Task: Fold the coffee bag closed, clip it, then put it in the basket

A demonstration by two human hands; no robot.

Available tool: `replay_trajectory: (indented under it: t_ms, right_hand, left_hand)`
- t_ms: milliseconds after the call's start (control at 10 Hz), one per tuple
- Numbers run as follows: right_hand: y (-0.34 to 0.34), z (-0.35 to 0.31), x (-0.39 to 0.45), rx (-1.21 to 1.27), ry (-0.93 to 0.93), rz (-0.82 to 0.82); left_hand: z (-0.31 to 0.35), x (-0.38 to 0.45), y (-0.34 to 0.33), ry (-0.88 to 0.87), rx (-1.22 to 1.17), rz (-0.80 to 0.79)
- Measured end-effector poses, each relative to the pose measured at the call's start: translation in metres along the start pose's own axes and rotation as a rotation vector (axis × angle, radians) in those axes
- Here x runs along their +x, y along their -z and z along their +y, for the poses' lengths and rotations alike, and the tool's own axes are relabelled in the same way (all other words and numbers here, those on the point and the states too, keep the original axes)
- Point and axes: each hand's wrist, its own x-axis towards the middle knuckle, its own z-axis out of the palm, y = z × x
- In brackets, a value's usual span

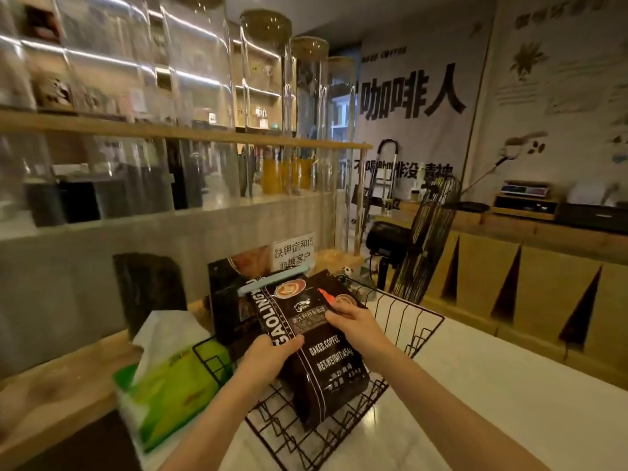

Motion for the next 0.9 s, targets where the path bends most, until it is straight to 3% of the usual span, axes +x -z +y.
replay_trajectory:
  t_ms: [200,400,500,700,900]
  right_hand:
    - [-0.006,0.007,0.005,-0.068,-0.053,-0.087]
    - [-0.012,0.003,0.009,-0.195,-0.15,-0.185]
    - [-0.013,0.004,0.012,-0.138,-0.213,-0.232]
    - [-0.008,0.008,0.012,-0.13,-0.235,-0.308]
    - [-0.007,0.012,0.006,-0.31,-0.197,-0.233]
  left_hand:
    - [-0.007,0.007,-0.004,0.154,-0.248,0.054]
    - [-0.01,0.014,-0.004,0.213,-0.264,0.08]
    - [-0.008,0.013,-0.007,0.19,-0.23,0.125]
    - [-0.004,-0.007,-0.02,-0.051,0.411,0.257]
    - [-0.012,-0.016,-0.027,-0.184,0.77,0.239]
